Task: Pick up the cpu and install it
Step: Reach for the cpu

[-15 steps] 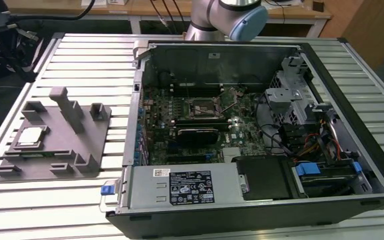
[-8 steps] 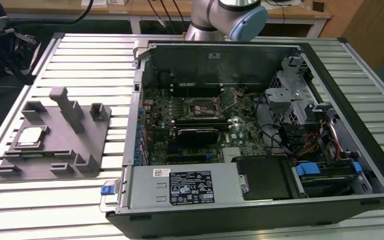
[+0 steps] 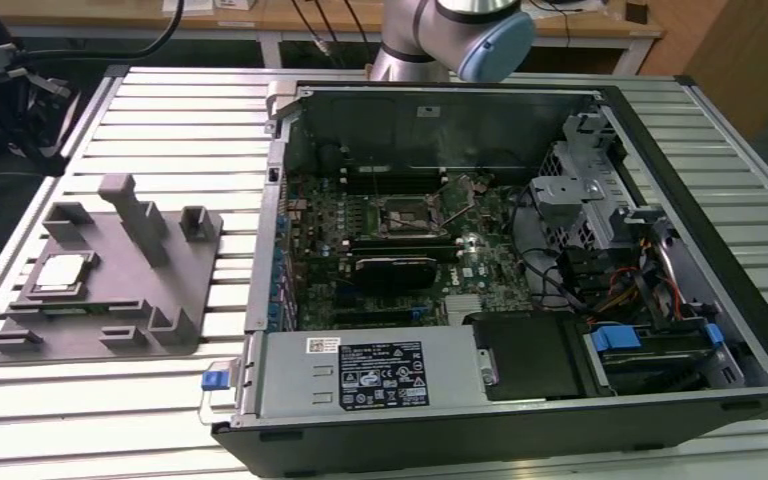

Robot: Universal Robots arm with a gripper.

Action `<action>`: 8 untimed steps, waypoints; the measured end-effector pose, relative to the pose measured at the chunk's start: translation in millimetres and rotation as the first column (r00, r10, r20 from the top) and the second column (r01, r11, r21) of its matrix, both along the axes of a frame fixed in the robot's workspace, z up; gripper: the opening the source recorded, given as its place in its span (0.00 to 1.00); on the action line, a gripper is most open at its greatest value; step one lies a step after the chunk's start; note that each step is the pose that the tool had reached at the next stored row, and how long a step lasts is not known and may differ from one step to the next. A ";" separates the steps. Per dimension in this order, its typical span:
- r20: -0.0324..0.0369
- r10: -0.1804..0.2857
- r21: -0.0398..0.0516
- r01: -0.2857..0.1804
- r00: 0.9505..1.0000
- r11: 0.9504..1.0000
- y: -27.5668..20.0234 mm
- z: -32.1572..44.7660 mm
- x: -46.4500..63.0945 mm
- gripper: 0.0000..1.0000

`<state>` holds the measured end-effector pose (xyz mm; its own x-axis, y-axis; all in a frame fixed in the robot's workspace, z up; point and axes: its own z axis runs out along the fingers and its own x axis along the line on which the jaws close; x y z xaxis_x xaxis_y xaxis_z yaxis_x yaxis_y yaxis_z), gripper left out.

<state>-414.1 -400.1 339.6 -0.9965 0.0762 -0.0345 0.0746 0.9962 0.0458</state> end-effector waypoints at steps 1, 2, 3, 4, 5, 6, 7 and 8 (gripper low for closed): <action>0.000 0.000 0.000 0.000 1.000 1.000 -0.2 -0.9 -0.6 0.11; 0.000 0.000 0.000 0.000 1.000 1.000 -0.5 -1.7 -1.3 0.11; 0.000 0.000 0.000 0.000 1.000 1.000 -0.7 -2.6 -2.0 0.11; 0.000 0.000 0.000 0.000 1.000 1.000 -1.1 -3.6 -2.6 0.11; 0.000 0.000 0.000 0.000 1.000 1.000 -1.4 -4.4 -3.2 0.11; 0.000 0.000 0.000 0.000 1.000 1.000 -1.7 -5.3 -3.8 0.11; 0.000 0.000 0.000 0.000 1.000 1.000 -2.0 -6.1 -4.4 0.11; 0.000 0.000 0.000 0.000 1.000 1.000 -2.3 -6.9 -5.2 0.11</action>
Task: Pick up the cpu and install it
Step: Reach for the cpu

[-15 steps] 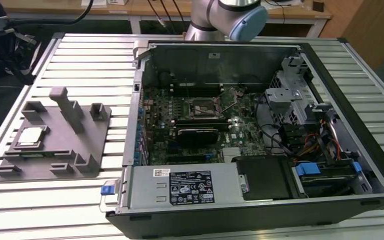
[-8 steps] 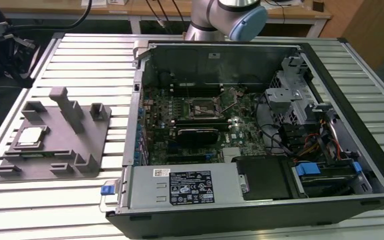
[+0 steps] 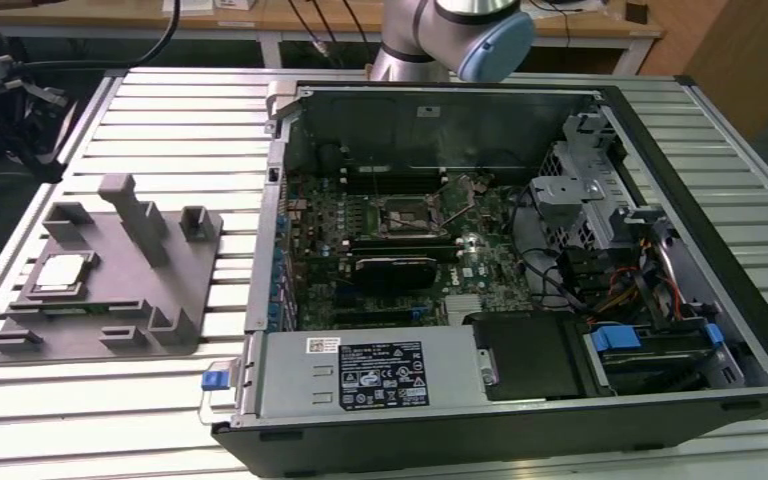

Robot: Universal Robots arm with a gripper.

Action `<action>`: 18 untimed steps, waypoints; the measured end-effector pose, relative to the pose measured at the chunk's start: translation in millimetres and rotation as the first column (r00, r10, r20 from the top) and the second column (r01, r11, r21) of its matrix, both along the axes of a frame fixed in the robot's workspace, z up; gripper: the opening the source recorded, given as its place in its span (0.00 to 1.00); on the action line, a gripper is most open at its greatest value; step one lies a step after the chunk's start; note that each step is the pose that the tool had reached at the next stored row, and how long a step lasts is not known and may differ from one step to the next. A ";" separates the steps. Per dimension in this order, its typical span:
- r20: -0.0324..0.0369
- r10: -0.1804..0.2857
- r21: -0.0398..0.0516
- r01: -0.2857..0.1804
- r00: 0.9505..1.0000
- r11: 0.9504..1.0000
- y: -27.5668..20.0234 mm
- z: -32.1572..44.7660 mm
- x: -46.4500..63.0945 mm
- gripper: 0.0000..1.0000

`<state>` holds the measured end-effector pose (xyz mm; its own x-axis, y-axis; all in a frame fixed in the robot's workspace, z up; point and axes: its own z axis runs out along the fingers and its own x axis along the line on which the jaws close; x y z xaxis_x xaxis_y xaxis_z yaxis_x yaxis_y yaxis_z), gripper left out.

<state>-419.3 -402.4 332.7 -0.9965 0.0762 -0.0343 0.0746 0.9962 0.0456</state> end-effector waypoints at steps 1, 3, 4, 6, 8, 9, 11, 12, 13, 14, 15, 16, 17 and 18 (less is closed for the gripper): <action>0.000 0.000 0.000 0.000 1.000 1.000 -0.3 -0.8 -0.7 0.11; 0.000 0.000 0.000 0.000 1.000 1.000 -1.0 -2.3 -2.1 0.11; 0.000 0.000 0.000 0.000 1.000 1.000 -1.3 -3.2 -2.9 0.11; 0.000 0.000 0.000 0.000 1.000 1.000 -1.8 -4.8 -4.4 0.11; 0.000 0.000 0.000 0.000 1.000 1.000 -2.4 -6.5 -5.7 0.11; 0.000 0.000 0.000 0.000 1.000 1.000 -2.6 -7.4 -6.3 0.11; 0.000 0.000 0.000 0.000 1.000 1.000 -3.2 -9.1 -7.4 0.11; 0.000 0.000 0.000 0.000 1.000 1.000 -3.5 -10.0 -8.0 0.11; 0.000 0.000 0.000 0.000 1.000 1.000 -3.9 -10.8 -8.6 0.11; 0.000 0.000 0.000 0.000 1.000 1.000 -4.2 -11.7 -9.3 0.11; 0.000 0.000 0.000 0.000 1.000 1.000 -4.6 -12.5 -9.9 0.11; 0.000 0.000 0.000 0.000 1.000 1.000 -4.9 -13.3 -10.5 0.11; 0.000 0.000 0.000 0.000 1.000 1.000 -5.2 -14.1 -11.1 0.11; 0.000 0.000 0.000 0.000 1.000 1.000 -5.5 -14.9 -11.7 0.11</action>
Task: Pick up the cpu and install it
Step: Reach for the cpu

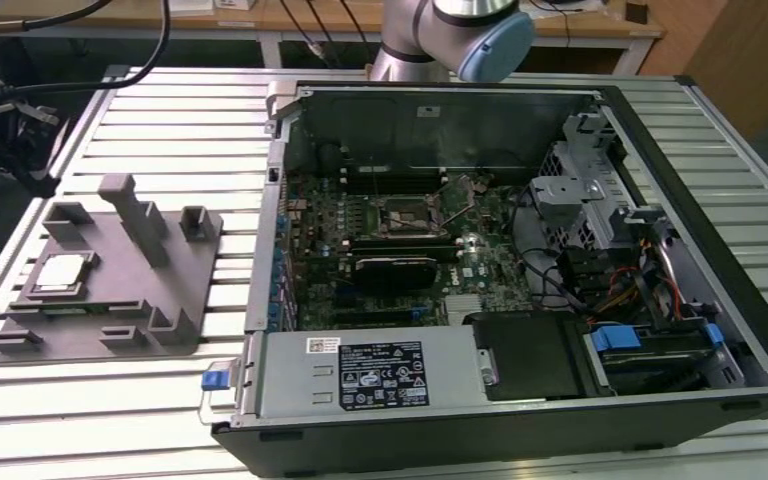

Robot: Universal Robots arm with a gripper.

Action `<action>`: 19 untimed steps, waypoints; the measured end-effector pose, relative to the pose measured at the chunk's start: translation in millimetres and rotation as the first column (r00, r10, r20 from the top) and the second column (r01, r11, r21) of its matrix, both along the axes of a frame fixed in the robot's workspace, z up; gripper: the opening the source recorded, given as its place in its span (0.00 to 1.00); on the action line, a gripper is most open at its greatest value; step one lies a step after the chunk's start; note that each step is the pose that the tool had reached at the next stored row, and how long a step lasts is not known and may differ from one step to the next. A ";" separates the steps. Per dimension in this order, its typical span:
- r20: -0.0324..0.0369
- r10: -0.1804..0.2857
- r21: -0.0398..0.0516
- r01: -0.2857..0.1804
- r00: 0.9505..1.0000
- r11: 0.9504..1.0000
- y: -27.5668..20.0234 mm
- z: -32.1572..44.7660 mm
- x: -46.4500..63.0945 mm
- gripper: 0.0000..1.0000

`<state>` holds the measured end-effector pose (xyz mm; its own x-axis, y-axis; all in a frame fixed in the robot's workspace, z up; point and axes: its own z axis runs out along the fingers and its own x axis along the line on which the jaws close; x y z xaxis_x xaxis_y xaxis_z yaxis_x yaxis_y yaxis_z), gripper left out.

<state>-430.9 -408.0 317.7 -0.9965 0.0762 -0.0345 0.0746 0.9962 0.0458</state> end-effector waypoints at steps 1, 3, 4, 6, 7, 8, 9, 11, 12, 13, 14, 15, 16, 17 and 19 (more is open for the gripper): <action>0.000 0.000 0.000 0.000 1.000 1.000 -0.3 -0.8 -0.6 0.11; 0.000 0.000 0.000 0.000 1.000 1.000 -1.1 -2.4 -1.7 0.11; 0.000 0.000 0.000 0.000 1.000 1.000 -1.5 -3.1 -2.2 0.11; 0.000 0.000 0.000 0.000 1.000 1.000 -2.4 -4.6 -3.2 0.11; 0.000 0.000 0.000 0.000 1.000 1.000 -2.8 -5.3 -3.7 0.11; 0.000 0.000 0.000 0.000 1.000 1.000 -3.2 -6.0 -4.3 0.11; 0.000 0.000 0.000 0.000 1.000 1.000 -3.7 -6.7 -4.9 0.11; 0.000 0.000 0.000 0.000 1.000 1.000 -4.7 -8.2 -6.1 0.11; 0.000 0.000 0.000 0.000 1.000 1.000 -5.1 -8.8 -6.6 0.11; 0.000 0.000 0.000 0.000 1.000 1.000 -5.6 -9.5 -7.2 0.11; 0.000 0.000 0.000 0.000 1.000 1.000 -6.1 -10.1 -7.8 0.11; 0.000 0.000 0.000 0.000 1.000 1.000 -6.6 -10.8 -8.3 0.11; 0.000 0.000 0.000 0.000 1.000 1.000 -7.0 -11.4 -8.8 0.11; 0.000 0.000 0.000 0.000 1.000 1.000 -7.3 -11.9 -9.3 0.11; 0.000 0.000 0.000 0.000 1.000 1.000 -7.9 -13.0 -10.1 0.11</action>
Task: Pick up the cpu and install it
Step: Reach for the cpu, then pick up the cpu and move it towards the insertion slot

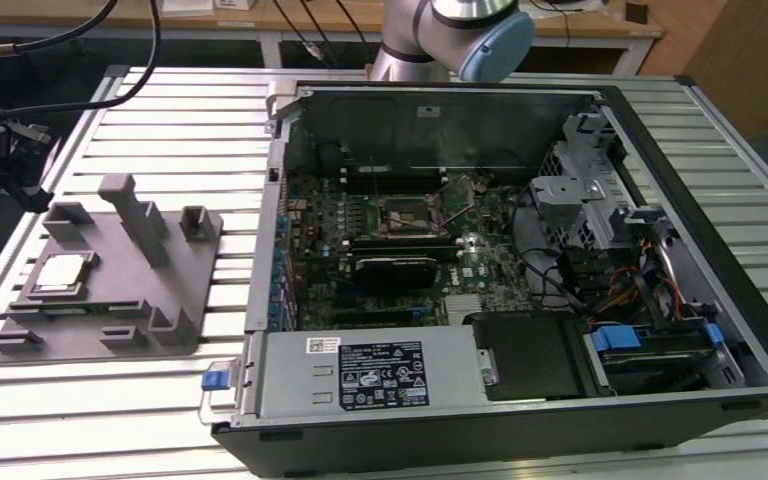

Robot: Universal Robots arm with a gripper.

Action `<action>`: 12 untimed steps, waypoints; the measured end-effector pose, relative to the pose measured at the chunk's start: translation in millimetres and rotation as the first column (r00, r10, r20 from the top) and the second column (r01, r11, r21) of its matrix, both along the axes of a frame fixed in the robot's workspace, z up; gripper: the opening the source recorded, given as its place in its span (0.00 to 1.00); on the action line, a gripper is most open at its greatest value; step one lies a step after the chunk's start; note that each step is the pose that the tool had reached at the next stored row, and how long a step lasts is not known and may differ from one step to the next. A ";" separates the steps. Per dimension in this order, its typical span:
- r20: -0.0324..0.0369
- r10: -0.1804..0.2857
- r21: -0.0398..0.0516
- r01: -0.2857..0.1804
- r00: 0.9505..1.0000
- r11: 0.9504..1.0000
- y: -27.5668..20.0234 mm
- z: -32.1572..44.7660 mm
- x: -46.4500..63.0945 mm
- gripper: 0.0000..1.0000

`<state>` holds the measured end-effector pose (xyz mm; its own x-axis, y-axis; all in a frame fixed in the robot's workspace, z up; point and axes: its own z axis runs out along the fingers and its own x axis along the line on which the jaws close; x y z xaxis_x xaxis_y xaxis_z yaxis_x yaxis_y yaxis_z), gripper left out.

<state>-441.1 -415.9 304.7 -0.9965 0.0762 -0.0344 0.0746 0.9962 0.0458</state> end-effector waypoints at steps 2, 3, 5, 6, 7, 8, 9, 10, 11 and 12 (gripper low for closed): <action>0.000 0.000 0.000 0.000 1.000 1.000 -0.5 -1.0 -0.7 0.11; 0.000 0.000 0.000 0.000 1.000 1.000 -0.5 -1.3 -0.8 0.11; 0.000 0.000 0.000 0.000 1.000 1.000 -0.6 -1.9 -0.9 0.11; 0.000 0.000 0.000 0.000 1.000 1.000 -0.6 -2.1 -0.9 0.11; 0.000 0.000 0.000 0.000 1.000 1.000 -0.6 -2.2 -0.9 0.11; 0.000 0.000 0.000 0.000 1.000 1.000 -0.6 -2.2 -0.9 0.11; 0.000 0.000 0.000 0.000 1.000 1.000 -0.6 -2.4 -1.1 0.11; 0.000 0.000 0.000 0.000 1.000 1.000 -0.6 -2.6 -1.2 0.11; 0.000 0.000 0.000 0.000 1.000 1.000 -0.6 -2.8 -1.4 0.11; 0.000 0.000 0.000 0.000 1.000 1.000 -0.6 -3.1 -1.6 0.11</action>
